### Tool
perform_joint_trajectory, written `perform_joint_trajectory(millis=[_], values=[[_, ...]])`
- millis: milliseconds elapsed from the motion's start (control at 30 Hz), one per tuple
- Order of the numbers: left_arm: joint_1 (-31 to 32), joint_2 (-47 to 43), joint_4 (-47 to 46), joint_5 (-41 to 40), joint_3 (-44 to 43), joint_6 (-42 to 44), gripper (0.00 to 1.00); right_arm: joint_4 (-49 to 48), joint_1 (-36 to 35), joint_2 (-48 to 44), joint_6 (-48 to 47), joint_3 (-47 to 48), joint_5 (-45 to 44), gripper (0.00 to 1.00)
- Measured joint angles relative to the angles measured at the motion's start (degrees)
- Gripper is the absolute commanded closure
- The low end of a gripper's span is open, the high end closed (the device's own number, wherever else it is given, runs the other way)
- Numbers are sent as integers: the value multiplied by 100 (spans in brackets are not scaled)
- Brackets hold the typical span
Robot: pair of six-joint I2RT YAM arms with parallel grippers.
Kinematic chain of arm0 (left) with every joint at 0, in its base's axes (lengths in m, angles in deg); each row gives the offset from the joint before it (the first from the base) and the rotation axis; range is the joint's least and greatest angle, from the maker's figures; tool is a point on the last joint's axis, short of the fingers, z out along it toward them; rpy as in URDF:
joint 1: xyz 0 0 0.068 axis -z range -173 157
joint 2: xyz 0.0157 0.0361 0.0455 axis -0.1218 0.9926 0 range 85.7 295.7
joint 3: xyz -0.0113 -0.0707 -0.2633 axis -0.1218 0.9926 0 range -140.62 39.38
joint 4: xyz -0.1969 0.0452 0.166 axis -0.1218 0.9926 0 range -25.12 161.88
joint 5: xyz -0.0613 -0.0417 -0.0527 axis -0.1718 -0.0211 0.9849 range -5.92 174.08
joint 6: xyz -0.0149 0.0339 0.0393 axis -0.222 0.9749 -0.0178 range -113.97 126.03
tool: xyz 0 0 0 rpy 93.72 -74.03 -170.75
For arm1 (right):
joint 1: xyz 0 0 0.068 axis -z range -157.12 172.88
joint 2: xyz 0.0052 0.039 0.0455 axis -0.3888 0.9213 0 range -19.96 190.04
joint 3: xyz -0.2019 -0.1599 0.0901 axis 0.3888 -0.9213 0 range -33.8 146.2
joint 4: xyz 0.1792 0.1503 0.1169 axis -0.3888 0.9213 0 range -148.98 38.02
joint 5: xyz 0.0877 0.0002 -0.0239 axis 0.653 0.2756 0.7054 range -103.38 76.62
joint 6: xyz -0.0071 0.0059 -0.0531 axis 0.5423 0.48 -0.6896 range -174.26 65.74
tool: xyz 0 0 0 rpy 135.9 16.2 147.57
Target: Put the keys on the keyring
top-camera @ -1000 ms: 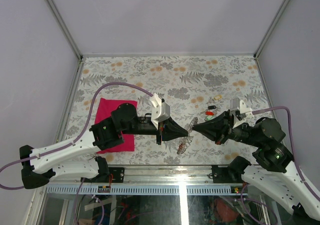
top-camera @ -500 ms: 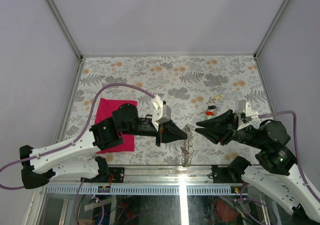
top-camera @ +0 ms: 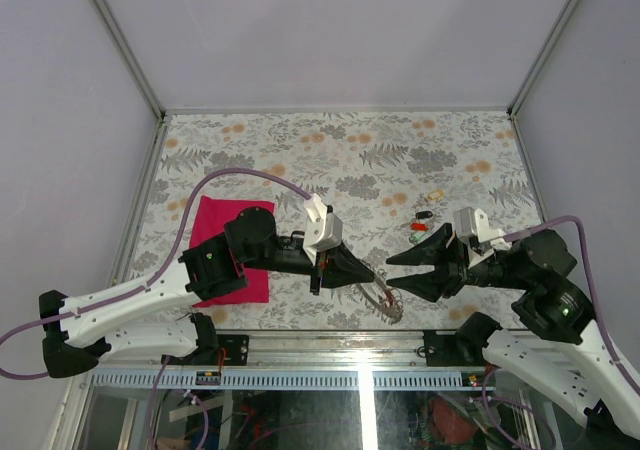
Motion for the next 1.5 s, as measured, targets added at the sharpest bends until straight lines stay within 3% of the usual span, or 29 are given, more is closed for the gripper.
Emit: perform_joint_trajectory(millis=[233, 700, 767, 867, 900, 1067, 1267, 1500], values=[[0, 2, 26, 245, -26, 48, 100, 57, 0, 205, -52, -2, 181, 52], [0, 2, 136, 365, -44, 90, 100, 37, 0, 431, -42, -68, 546, 61], [0, 2, 138, 369, -44, 90, 100, 15, 0, 474, -22, -79, 570, 72], [0, 2, 144, 372, -48, 90, 100, -7, 0, 531, 7, -105, 649, 98], [0, 2, 151, 372, -52, 90, 100, -11, 0, 544, 4, -109, 673, 100], [0, 2, 188, 365, -68, 98, 100, -37, 0, 533, 59, -122, 745, 100], [0, -24, 160, 238, -76, 109, 87, -98, 0, 356, 2, -188, 627, 100], [0, -352, 164, 4, -76, 107, 83, -570, 0, -304, -264, -695, 164, 100]])
